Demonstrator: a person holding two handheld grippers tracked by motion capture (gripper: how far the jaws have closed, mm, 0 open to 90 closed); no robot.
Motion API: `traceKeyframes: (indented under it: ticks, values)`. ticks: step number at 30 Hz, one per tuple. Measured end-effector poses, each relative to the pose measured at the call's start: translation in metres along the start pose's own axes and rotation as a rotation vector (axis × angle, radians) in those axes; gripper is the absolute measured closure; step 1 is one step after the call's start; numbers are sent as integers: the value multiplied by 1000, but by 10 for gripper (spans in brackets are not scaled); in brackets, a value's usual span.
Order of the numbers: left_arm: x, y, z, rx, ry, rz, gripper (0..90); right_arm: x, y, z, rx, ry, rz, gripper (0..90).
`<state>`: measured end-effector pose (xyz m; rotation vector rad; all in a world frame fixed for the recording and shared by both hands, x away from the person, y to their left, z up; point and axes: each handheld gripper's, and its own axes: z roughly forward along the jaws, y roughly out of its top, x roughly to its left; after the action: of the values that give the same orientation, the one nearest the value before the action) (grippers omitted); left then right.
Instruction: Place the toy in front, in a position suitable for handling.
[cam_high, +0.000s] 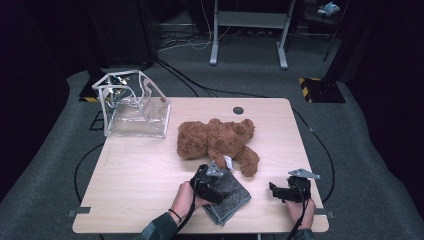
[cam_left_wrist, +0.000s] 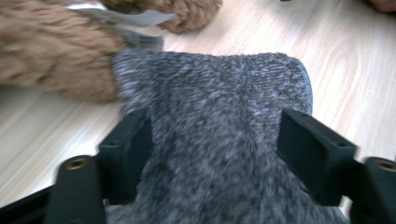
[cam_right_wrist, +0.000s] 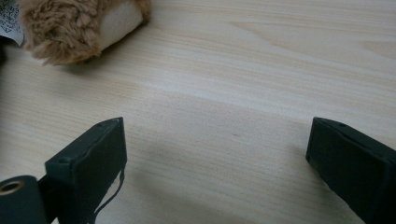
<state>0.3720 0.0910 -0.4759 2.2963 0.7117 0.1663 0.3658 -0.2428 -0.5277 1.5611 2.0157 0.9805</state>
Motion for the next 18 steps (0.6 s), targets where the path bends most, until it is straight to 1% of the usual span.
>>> traceKeyframes:
  ticks: [3, 5, 6, 7, 8, 9, 11, 12, 13, 14, 15, 16, 17, 18]
  values:
    - [5, -9, -12, -13, 17, -27, 180, 0, 0, 0, 0, 1, 1, 46]
    - [8, -17, -21, -21, 44, -41, 158, 0, 0, 0, 0, 1, 1, 46]
    - [8, -17, -21, -21, 44, -41, 152, 0, 0, 0, 0, 1, 1, 46]
    - [13, -25, -31, -30, 63, -55, 150, 0, 0, 0, 1, -1, -2, 45]
    - [16, -29, -37, -32, 82, -54, 148, 0, 0, 0, 1, 0, -3, 45]
    - [18, -34, -42, -36, 96, -69, 145, 0, 0, 0, 4, 2, -9, 45]
    - [26, -45, -52, -44, 128, -98, 142, 0, 0, 0, 2, 3, -5, 45]
    - [26, -45, -52, -44, 128, -98, 135, 0, 0, 0, 3, 4, -5, 45]
    - [35, -57, -60, -52, 163, -143, 125, 0, 0, 0, 3, 6, -3, 45]
    - [35, -57, -60, -52, 163, -143, 121, 0, 0, 0, 3, 6, -3, 45]
    - [43, -69, -67, -56, 200, -170, 119, 0, 0, 0, 0, 9, 3, 44]
    - [46, -75, -72, -51, 226, -178, 114, 0, 0, 0, 1, 10, 3, 45]
    - [50, -81, -75, -54, 245, -193, 112, 0, 0, -1, 1, 10, 5, 45]
    - [54, -88, -78, -56, 258, -218, 103, 0, 0, -1, 1, 10, 5, 44]
